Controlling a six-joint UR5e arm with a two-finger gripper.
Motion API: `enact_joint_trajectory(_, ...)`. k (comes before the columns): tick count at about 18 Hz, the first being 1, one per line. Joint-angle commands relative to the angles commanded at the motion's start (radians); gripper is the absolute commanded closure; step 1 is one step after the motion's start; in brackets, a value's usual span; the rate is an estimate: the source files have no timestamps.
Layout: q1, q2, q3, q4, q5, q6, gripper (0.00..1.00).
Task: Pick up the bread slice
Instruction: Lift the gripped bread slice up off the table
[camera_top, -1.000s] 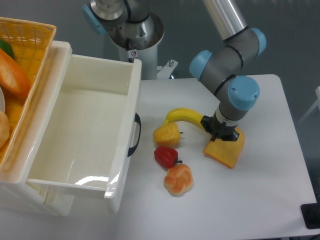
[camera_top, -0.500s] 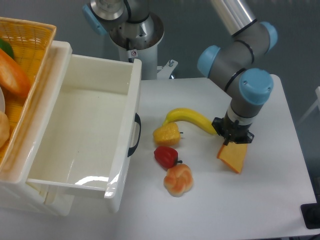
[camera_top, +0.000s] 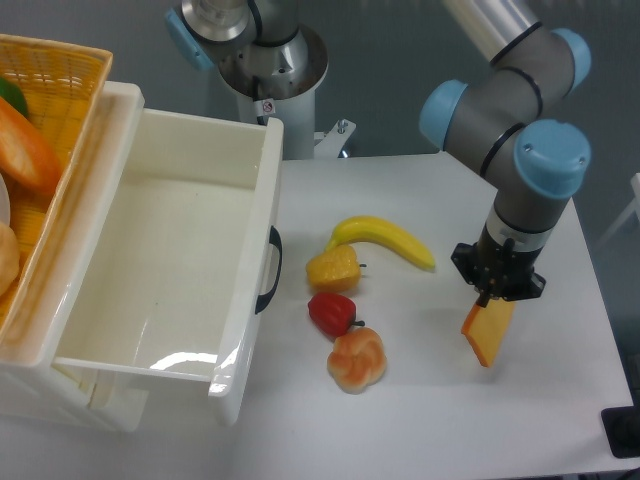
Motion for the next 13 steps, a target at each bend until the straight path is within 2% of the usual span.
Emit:
enact_joint_trajectory(2, 0.000, 0.000, 0.055, -0.074, 0.000, 0.006, 1.00)
enact_joint_trajectory(3, 0.000, 0.005, 0.066, -0.089, 0.000, 0.006, 1.00)
enact_joint_trajectory(13, 0.000, 0.046, 0.077, -0.089, 0.035, 0.009, 1.00)
